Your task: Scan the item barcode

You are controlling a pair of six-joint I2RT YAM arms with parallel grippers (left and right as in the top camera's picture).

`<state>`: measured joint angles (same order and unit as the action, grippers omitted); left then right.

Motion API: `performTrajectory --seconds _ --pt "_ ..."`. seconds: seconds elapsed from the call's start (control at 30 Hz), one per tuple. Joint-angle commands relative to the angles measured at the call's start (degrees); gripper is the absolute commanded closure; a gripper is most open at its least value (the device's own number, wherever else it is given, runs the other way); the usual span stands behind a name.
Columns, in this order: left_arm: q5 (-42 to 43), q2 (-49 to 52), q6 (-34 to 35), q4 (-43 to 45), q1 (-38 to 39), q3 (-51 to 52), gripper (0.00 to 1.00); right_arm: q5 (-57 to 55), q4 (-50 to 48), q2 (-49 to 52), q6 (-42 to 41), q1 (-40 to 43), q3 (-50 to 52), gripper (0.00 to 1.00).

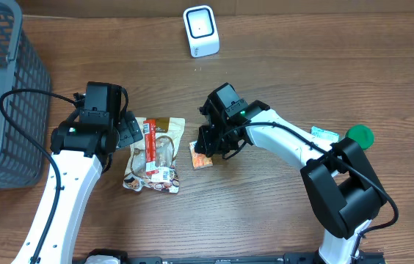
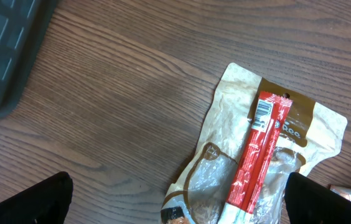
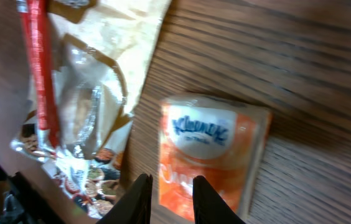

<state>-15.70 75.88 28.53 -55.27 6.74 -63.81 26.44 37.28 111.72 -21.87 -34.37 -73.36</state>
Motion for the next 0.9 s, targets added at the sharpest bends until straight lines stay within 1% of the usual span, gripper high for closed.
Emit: performTrajectory --seconds 0.0,0.6,0.77,0.87 --pt "-0.8 -0.2 -0.2 0.0 0.0 -0.9 0.0 -2.8 0.5 -1.4 -0.9 -0.1 0.7 0.78" --pt "-0.8 -0.2 -0.2 0.0 0.0 -0.9 0.0 -4.9 2.1 -1.3 -0.9 -0.1 0.7 0.78" --pt "-0.8 -0.2 -0.2 0.0 0.0 -0.9 0.0 -2.2 0.6 -1.3 -0.9 0.0 0.7 0.78" --pt "-0.8 -0.2 -0.2 0.0 0.0 -0.9 0.0 -0.6 0.3 -1.3 -0.9 0.0 0.7 0.82"
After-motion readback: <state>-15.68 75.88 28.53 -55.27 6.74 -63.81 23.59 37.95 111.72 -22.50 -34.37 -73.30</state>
